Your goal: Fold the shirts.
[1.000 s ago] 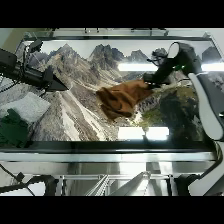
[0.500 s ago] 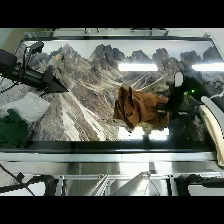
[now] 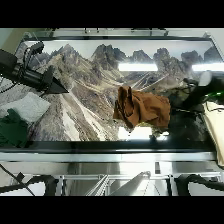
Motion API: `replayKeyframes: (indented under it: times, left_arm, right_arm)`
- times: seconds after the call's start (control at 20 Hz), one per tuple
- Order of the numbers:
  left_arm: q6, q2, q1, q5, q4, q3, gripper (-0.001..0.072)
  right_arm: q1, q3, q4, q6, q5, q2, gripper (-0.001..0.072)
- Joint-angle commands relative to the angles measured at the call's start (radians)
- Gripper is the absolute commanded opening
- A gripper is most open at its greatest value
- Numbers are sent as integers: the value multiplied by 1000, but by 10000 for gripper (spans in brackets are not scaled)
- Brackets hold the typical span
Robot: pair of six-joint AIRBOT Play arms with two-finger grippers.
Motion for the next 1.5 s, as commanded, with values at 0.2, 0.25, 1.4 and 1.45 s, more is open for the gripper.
replayKeyframes:
  times: [0.2,0.25,1.4,1.45]
  left_arm:
    - [-1,0,0,-1,0,0,18]
    - [-1,0,0,-1,0,0,18]
    - [0,0,0,0,1,0,18]
    - [0,0,0,0,1,0,18]
  right_arm:
    - [-280,-14,556,-417,-122,-169,697]
    - [-274,-14,557,-426,-137,-204,696]
    - [-419,898,576,238,310,-114,25]
    - [-476,893,576,242,307,-116,25]
